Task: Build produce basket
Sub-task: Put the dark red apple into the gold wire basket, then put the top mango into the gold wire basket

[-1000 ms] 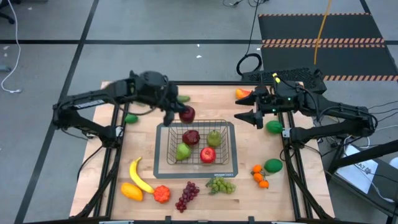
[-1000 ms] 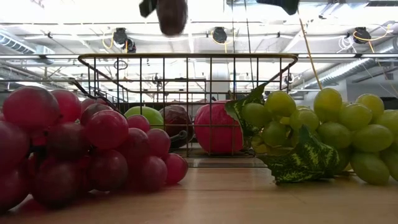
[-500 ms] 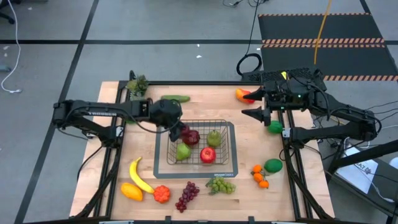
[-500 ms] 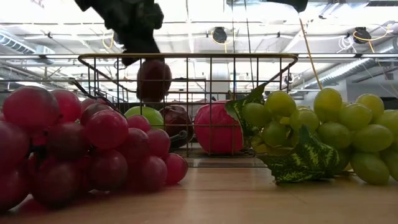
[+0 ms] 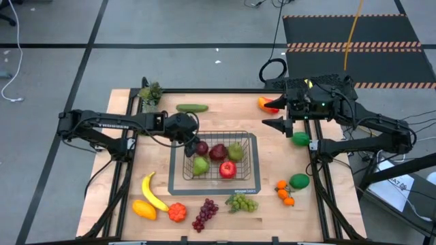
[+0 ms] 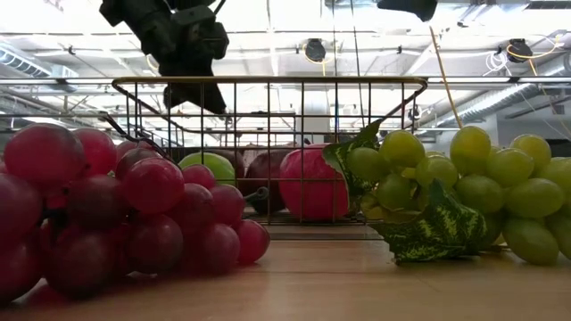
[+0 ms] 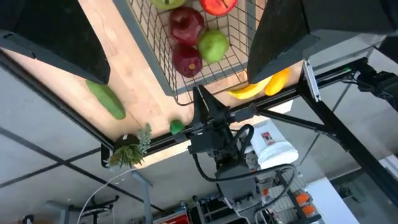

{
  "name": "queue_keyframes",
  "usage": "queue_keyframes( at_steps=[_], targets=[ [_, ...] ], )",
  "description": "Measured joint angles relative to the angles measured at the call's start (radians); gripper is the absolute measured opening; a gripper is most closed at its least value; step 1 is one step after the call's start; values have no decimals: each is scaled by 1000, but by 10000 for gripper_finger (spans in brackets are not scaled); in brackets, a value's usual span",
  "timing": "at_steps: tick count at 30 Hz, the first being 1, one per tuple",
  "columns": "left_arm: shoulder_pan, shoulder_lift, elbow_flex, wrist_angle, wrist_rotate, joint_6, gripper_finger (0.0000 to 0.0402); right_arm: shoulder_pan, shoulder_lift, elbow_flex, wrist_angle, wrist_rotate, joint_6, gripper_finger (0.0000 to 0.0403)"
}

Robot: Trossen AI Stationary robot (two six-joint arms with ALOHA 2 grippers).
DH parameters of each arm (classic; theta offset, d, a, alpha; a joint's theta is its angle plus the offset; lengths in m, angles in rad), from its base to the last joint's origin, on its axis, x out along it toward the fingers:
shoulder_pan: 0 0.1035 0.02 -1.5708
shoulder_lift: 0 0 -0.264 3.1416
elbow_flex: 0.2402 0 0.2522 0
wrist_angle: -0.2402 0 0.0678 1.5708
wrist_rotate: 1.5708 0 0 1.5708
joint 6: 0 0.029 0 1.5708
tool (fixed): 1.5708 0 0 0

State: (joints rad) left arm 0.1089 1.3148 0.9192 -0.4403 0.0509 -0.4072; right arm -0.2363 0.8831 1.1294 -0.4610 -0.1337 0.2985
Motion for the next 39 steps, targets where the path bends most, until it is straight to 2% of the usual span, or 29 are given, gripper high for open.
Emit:
queue_keyframes(
  at_steps=[3,9,13,18,22,28,31,36,39],
  targets=[
    [0,0,2,-3,6,-22,105,0,3,0,10,0,91,375],
    [8,-35,69,-4,118,-78,157,19,3,0,35,33,409,375],
    [9,-85,136,-5,121,-44,162,71,9,0,53,104,553,366],
    [26,-164,191,-18,124,48,163,140,46,0,94,115,663,342],
    [63,-235,199,-73,124,63,163,185,95,0,117,157,712,328],
    [105,-314,199,-131,132,62,163,198,155,0,145,159,710,315],
    [109,-332,199,-129,129,35,163,164,165,0,126,154,643,314],
    [95,-336,199,-139,56,-85,163,11,166,1,64,57,476,314],
    [70,-325,199,-140,-33,-103,163,-107,167,1,-8,51,343,314]
  ],
)
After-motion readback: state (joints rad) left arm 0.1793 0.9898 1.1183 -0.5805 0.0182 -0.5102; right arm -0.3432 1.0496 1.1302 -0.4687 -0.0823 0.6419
